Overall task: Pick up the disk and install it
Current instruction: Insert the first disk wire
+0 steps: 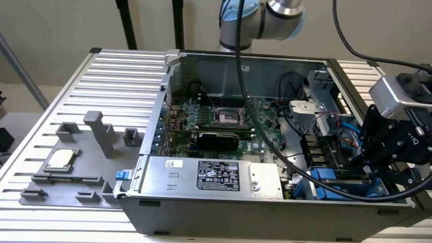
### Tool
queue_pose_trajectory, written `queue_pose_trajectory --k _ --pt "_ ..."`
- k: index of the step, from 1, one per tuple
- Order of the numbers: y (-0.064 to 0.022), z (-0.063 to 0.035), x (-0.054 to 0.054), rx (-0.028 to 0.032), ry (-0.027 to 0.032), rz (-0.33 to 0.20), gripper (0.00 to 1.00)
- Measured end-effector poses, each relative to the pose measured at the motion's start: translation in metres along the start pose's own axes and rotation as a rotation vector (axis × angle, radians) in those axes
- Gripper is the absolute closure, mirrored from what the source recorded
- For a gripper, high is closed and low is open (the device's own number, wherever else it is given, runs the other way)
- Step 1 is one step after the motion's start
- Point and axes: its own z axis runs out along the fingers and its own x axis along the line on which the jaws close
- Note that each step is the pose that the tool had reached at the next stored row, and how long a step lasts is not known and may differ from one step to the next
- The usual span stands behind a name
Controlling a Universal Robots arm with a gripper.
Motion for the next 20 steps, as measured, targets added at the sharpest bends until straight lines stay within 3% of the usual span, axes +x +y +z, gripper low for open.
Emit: queue_pose_trajectory --k 8,20 --pt "0.0014 0.0008 0.0001 0.0036 0.0033 0.031 0.84" --pt "0.0015 0.0025 -0.0015 0.0041 0.0063 0.034 0.84"
